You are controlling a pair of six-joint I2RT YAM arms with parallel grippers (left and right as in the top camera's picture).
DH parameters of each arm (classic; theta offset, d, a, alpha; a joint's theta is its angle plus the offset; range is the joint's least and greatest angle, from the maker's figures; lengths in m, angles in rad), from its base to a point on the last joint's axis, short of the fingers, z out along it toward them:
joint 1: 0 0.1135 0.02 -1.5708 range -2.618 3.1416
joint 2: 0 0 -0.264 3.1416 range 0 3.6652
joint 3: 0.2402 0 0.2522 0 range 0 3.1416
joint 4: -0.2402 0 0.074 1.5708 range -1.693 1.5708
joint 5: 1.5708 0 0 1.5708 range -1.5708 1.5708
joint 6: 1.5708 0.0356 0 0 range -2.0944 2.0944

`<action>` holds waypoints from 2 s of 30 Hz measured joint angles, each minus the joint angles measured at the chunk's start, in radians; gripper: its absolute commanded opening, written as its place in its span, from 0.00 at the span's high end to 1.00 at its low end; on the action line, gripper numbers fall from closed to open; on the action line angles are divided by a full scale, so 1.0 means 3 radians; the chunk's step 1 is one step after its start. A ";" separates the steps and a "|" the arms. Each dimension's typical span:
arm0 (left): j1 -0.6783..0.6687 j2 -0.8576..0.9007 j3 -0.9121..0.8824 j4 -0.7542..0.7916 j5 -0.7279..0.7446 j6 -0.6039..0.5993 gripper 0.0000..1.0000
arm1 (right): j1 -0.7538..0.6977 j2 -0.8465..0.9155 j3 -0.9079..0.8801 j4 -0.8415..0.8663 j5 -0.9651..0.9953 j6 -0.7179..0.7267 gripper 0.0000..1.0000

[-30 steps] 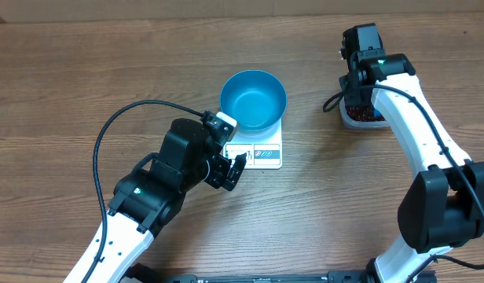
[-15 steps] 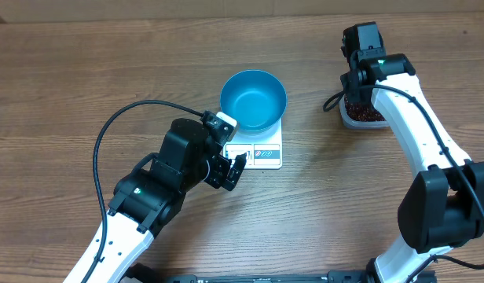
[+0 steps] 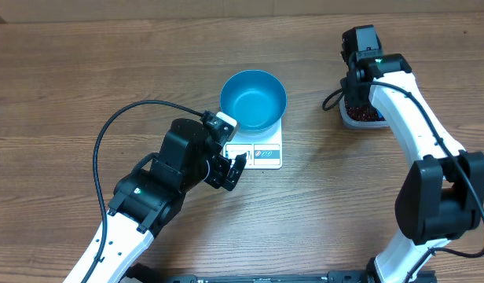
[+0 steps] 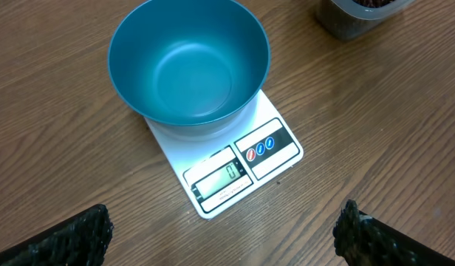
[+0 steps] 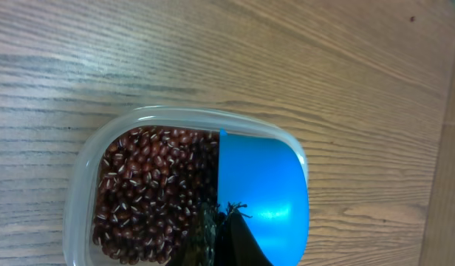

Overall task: Scoop item into bowl and weigh 150g on scale
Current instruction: 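Drag the blue cup through the beans to scoop them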

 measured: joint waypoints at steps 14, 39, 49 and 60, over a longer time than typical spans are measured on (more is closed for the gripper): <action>0.0000 0.0000 0.0000 0.0000 0.0001 0.0000 0.01 | 0.0000 0.0024 0.0000 -0.0031 -0.0240 0.0051 0.96; 0.0000 0.0000 0.0000 0.0000 0.0001 0.0000 0.00 | -0.0464 0.0011 0.0038 -0.0069 -0.1436 0.0195 0.96; 0.0000 0.0000 0.0000 -0.0001 0.0001 0.0000 0.01 | -0.0820 -0.0011 0.0038 -0.0066 -0.2140 0.0198 0.96; 0.0000 0.0000 0.0000 -0.0001 0.0001 0.0000 0.00 | -0.0844 -0.0011 0.0038 -0.0141 -0.2294 0.0196 0.96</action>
